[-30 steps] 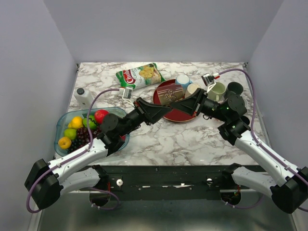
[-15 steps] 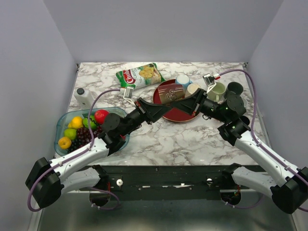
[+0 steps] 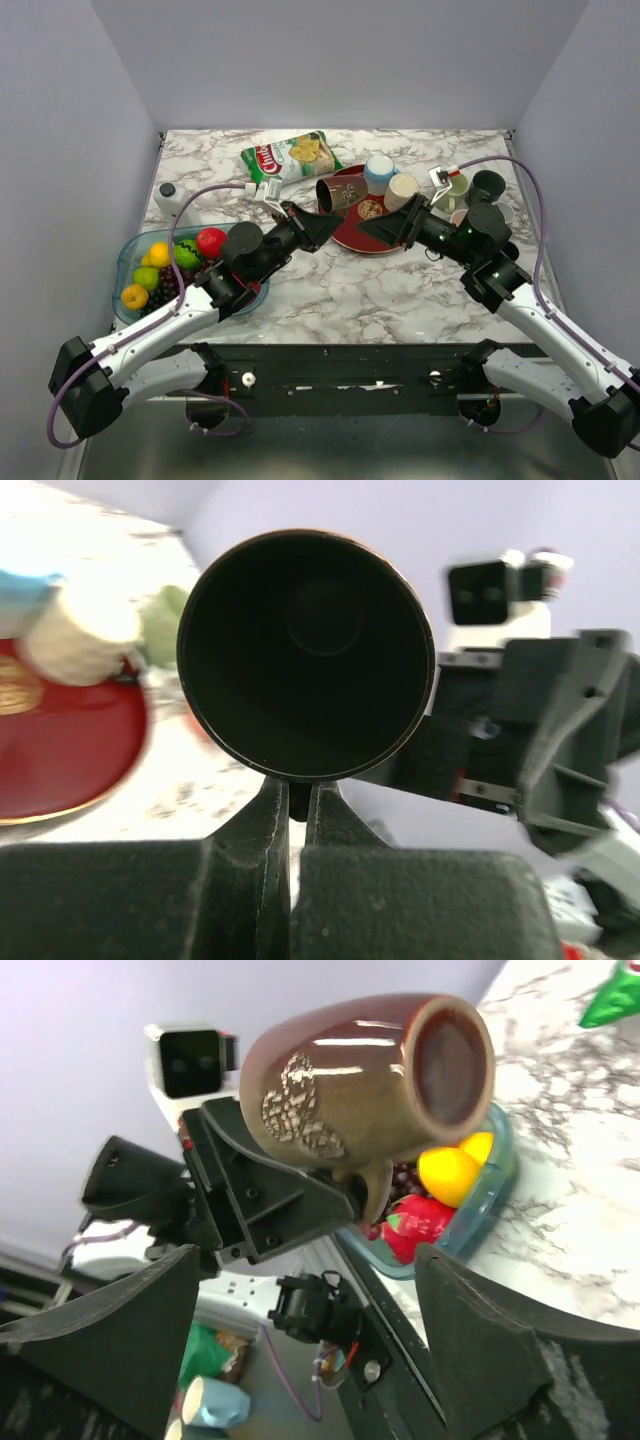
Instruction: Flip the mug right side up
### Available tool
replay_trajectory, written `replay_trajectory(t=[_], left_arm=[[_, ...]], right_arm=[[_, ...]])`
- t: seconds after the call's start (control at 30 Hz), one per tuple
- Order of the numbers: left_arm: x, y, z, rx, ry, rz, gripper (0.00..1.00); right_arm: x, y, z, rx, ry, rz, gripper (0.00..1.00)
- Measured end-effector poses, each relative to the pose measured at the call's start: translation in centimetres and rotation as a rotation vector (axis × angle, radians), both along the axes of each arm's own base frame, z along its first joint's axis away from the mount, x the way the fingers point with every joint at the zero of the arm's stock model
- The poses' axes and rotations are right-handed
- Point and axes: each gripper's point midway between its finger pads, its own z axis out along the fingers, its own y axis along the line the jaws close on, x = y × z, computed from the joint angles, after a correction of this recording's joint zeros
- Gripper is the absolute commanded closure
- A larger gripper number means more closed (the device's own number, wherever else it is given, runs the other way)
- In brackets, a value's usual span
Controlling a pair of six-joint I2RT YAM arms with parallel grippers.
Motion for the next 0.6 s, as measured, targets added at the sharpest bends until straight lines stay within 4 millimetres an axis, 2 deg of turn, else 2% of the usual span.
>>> replay_trajectory(t=[0.17,0.27,0.4,0.47,0.6], left_arm=[[2.8,2.2,-1.6,0.232,0.031,0.185,1.0],[4.7,4.0,-3.7,0.411,0.068,0.297,1.0],[7.2,5.9,-8.7,0.699,0.162,0.368,1.0],[8.4,6.7,-11.8,0.845,0.229,0.378,1.0],[9.3,8.6,-17.4,1.056,0.346,0.381,1.0]], right_arm=[[0.8,-1.7,-1.6,-0.07,0.019,-0.121,0.0],[1.4,-2.9,-3.0,-0.137,0.027,-0.193,0.0],[2.1,-4.4,-5.1,-0.239,0.031,-0.273,0.0],[2.4,-5.1,-6.3,-0.296,0.038,-0.304,0.0],[2.8,-6.2,-8.0,-0.383,0.046,-0.345,0.0]])
